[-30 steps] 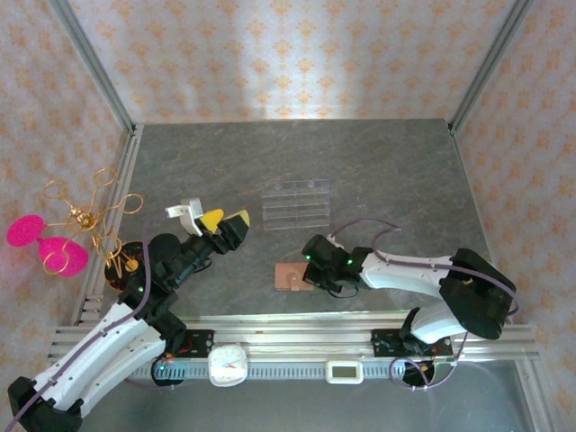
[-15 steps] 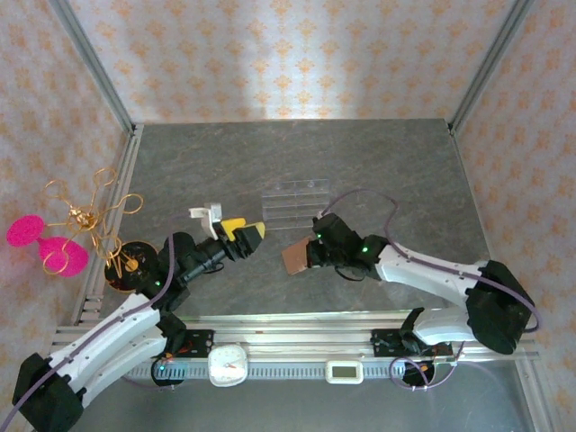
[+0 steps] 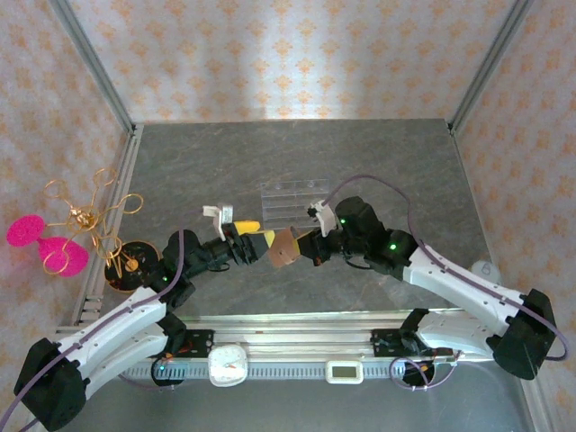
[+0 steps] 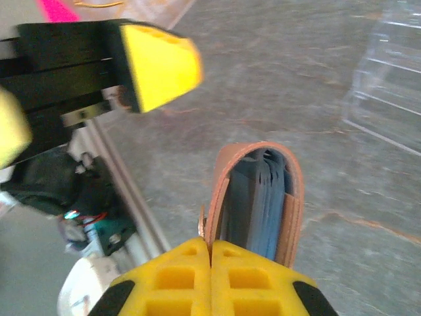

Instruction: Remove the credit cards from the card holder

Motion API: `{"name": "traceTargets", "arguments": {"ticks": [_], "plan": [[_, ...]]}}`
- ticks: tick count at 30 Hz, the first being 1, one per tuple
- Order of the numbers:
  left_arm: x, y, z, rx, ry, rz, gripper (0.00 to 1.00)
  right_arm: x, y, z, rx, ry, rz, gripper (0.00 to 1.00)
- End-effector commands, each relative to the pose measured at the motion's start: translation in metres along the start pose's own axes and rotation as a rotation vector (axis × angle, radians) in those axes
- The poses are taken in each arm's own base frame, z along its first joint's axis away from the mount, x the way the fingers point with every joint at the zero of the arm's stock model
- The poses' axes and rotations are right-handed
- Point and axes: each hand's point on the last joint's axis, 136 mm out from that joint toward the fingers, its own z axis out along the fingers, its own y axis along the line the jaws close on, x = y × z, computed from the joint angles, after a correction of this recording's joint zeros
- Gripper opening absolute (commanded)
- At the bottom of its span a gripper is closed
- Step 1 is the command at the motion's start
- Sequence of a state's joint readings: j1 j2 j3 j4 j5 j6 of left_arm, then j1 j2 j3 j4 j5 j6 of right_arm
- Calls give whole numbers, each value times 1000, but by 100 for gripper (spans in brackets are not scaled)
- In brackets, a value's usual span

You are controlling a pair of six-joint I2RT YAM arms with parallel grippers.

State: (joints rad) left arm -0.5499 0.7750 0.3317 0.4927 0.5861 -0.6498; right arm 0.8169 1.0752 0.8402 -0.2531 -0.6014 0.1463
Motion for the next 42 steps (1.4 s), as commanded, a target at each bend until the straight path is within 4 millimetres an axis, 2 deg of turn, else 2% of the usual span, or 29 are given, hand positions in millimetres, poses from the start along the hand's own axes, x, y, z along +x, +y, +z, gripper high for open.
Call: {"name": "traceTargets", "arguments": {"ticks": [1, 3, 5, 10, 14, 16, 20, 23, 24, 26, 28, 30, 32, 34, 37, 42], "plan": [[-4, -16, 1, 78, -9, 55, 96, -20, 41, -20, -166, -48, -108, 0], [0, -15, 3, 85, 9, 51, 96, -23, 53, -26, -222, -60, -128, 0], [4, -14, 6, 96, 30, 40, 96, -28, 57, -29, -233, -76, -138, 0], [6, -43, 1, 264, 41, 19, 81, -40, 47, -26, -162, -100, -163, 0], [4, -54, -3, 320, 41, 20, 66, -54, 30, -20, -97, -118, -143, 0], [5, -54, -2, 314, 46, 18, 56, -60, 23, -17, -76, -123, -132, 0], [5, -46, 1, 271, 45, 9, 42, -68, 16, -10, -48, -116, -126, 0], [1, -41, 2, 241, 19, -3, 41, -76, 7, -8, 3, -140, -111, 0], [-1, -41, 3, 234, 7, -3, 39, -79, -2, 0, 38, -137, -82, 0], [-4, -39, 4, 210, -18, -12, 34, -83, -6, 4, 48, -140, -51, 0], [-6, -35, 5, 184, -50, -23, 25, -91, -11, 2, 78, -188, 12, 26], [-13, -30, 2, 168, -114, -48, 12, -96, -17, -5, 98, -268, 76, 46], [-19, -29, -2, 168, -170, -69, 1, -102, -17, -23, 107, -370, 123, 55], [-26, -31, -5, 179, -219, -80, 0, -101, -24, -37, 126, -457, 187, 64], [-34, -39, -8, 217, -270, -80, 0, -91, -17, -37, 16, -508, 254, 70], [-45, -53, -8, 277, -327, -91, 0, -81, 1, -25, -195, -506, 324, 72]]}}
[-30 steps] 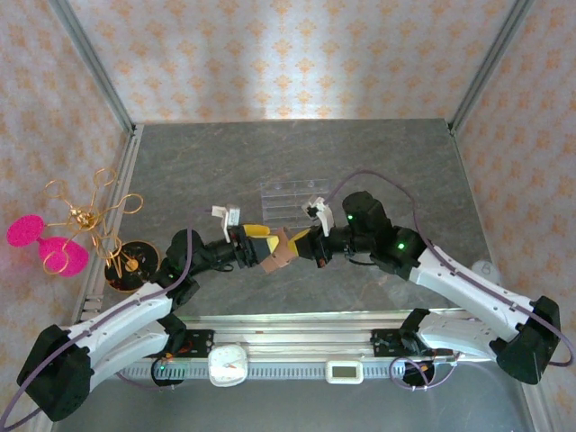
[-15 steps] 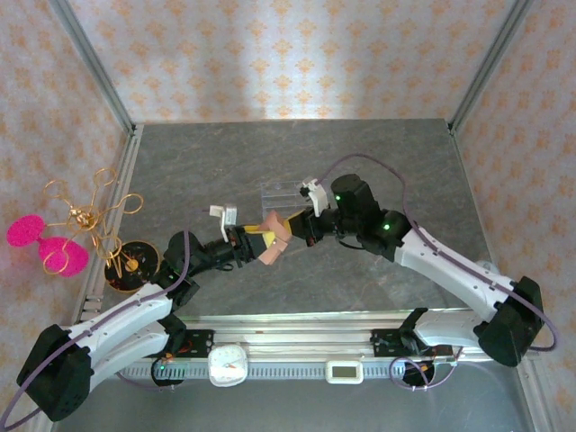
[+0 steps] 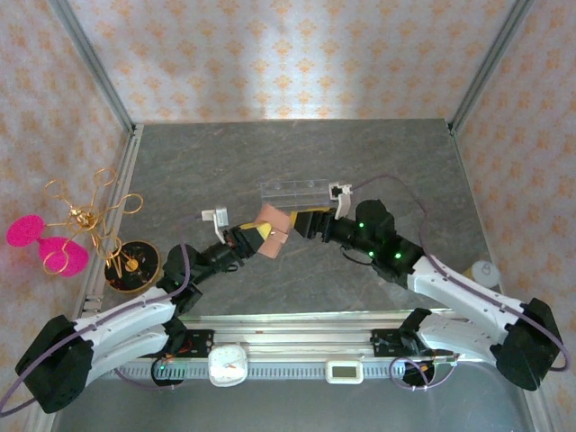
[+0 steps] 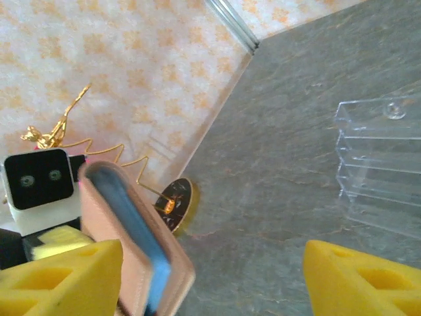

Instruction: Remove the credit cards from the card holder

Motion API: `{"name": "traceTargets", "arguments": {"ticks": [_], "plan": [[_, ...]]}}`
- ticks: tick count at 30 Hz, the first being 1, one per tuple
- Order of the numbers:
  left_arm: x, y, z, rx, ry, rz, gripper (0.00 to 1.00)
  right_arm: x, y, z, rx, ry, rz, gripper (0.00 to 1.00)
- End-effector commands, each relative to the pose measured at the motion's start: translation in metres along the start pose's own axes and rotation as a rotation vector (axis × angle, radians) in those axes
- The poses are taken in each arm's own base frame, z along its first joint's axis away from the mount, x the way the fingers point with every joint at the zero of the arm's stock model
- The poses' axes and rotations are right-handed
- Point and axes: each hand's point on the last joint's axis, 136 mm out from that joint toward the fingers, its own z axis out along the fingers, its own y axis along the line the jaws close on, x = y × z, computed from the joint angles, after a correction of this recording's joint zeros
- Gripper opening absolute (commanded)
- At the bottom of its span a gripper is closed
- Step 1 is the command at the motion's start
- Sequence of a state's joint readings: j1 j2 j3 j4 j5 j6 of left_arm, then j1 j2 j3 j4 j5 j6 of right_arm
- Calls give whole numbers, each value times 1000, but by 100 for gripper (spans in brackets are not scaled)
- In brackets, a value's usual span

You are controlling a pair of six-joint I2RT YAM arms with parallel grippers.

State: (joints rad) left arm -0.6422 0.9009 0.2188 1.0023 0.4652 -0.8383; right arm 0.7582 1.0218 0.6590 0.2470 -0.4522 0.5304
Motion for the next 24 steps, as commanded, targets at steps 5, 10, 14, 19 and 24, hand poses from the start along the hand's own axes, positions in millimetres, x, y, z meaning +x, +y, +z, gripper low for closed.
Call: {"name": "traceTargets", "arguments": {"ticks": [5, 10, 14, 19, 24], "plan": [[-29, -33, 12, 125, -132, -13, 0, -18, 47, -9, -289, -111, 92, 74], [-30, -32, 21, 110, -141, -21, 0, -15, 47, -4, -295, -95, 88, 72], [-27, -38, 28, 128, -125, -23, 0, -11, 45, 6, -284, -56, 86, 38], [-20, -38, 26, 123, -85, -21, 24, -15, 35, 6, -190, 16, -44, 0], [-7, -39, 22, 107, -3, 25, 39, -13, 35, 0, -221, 148, -157, 0]]}}
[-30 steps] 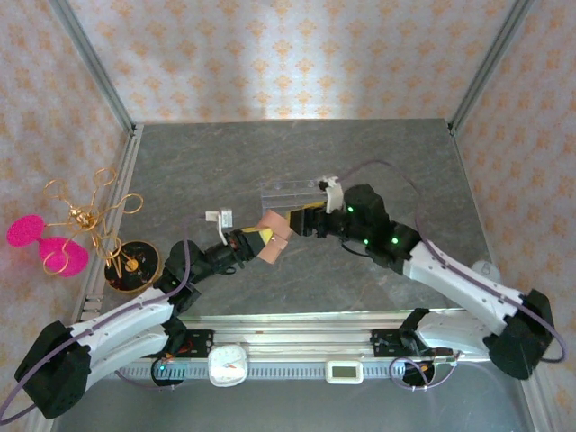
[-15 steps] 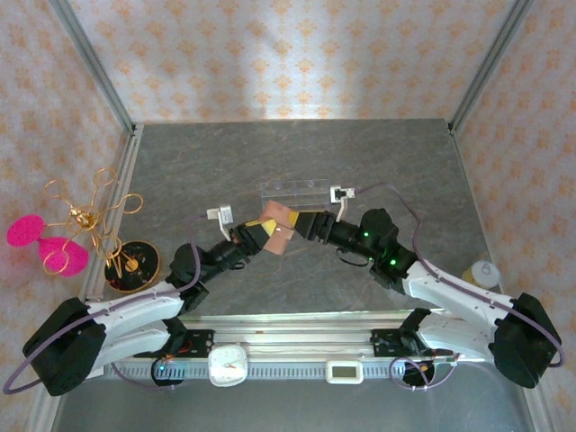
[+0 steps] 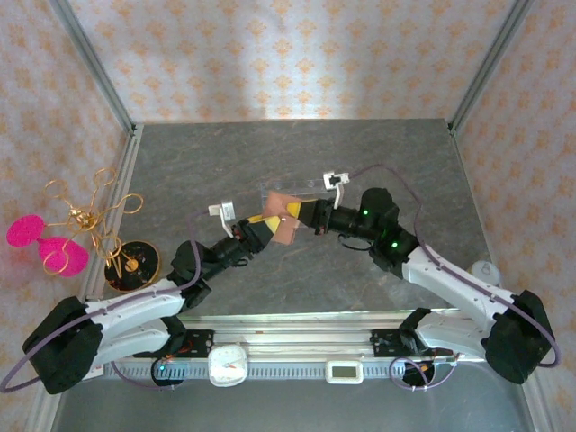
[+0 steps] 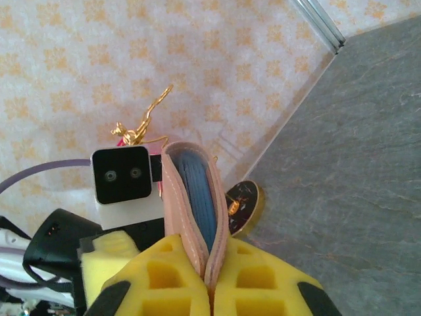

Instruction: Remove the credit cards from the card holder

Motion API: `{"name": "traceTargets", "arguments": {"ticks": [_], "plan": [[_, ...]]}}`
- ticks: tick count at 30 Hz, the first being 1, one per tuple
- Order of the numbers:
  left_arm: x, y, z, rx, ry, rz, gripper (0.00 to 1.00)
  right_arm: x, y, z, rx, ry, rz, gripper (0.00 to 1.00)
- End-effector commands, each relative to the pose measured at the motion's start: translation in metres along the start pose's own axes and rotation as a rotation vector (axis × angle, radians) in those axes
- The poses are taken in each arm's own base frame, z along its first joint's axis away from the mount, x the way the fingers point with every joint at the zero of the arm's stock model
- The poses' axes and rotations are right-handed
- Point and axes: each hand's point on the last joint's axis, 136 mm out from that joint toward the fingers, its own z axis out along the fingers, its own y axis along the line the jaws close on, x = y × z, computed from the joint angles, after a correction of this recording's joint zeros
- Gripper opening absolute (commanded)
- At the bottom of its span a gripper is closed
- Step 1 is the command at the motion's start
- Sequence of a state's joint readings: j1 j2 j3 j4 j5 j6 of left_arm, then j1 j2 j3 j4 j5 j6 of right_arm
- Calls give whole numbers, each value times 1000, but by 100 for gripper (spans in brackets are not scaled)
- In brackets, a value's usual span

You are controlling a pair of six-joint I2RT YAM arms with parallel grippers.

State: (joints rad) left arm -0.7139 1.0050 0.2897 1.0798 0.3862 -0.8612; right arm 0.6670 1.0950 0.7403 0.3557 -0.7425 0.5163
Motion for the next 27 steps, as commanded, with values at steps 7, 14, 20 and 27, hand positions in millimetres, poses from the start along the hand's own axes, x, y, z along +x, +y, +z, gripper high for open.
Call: {"name": "traceTargets", "arguments": {"ticks": [7, 14, 20, 27], "plan": [[-2, -33, -7, 89, 45, 97, 38, 6, -4, -1, 4, 138, -126, 0], [-3, -38, -8, 102, 43, 109, 24, 6, -16, 4, 37, 158, -117, 0], [-5, -21, -6, 13, 31, 120, 0, -11, -35, 3, 182, 83, -52, 41], [-21, 2, -5, -151, -44, 145, 0, -28, -57, -21, 467, -124, 27, 66]]}}
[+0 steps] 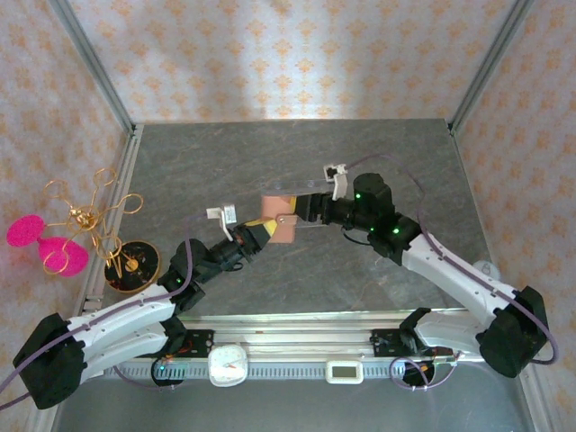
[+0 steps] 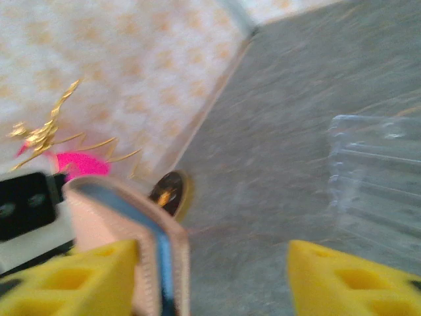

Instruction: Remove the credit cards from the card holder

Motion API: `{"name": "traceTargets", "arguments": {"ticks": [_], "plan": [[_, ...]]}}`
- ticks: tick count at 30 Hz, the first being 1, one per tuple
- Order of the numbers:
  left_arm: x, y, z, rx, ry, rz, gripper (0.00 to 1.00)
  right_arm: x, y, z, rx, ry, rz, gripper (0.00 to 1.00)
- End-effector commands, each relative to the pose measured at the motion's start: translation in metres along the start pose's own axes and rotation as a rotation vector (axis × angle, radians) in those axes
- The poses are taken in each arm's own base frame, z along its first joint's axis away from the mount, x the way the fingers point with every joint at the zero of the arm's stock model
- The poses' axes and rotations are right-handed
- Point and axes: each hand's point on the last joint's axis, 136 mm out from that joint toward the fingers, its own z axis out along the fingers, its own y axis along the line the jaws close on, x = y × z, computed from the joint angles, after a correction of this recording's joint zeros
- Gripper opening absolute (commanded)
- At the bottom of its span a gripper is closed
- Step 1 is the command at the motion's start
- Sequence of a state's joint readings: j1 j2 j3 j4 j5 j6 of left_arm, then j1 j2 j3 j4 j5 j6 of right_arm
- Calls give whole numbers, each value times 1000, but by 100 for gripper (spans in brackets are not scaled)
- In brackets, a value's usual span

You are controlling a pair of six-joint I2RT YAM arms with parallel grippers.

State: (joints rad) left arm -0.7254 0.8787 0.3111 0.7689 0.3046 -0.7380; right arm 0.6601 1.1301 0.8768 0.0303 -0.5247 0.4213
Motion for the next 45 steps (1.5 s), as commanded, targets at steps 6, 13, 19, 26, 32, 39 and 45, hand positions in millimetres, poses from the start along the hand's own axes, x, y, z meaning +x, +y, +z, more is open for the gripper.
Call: {"name": "traceTargets", "arguments": {"ticks": [6, 13, 19, 26, 32, 39, 45], "plan": [[-30, -15, 9, -48, -105, 71, 0, 0, 3, 2, 226, -120, 33, 68], [-31, -8, 12, -106, -119, 83, 0, 1, 12, 12, 338, -182, 80, 68], [-32, -3, 11, -140, -131, 94, 0, 11, 18, 24, 334, -97, 70, 62], [-39, -16, 9, -80, -168, 95, 0, 47, 6, 50, 352, 56, 56, 61], [-48, -19, 4, -87, -201, 98, 0, 59, -14, 47, 422, 77, 39, 21], [-43, -11, 6, -132, -167, 106, 0, 49, -33, 27, 479, 20, 34, 0], [-35, -9, 4, -118, -144, 98, 0, 42, -54, 11, 411, -21, 103, 0]]}}
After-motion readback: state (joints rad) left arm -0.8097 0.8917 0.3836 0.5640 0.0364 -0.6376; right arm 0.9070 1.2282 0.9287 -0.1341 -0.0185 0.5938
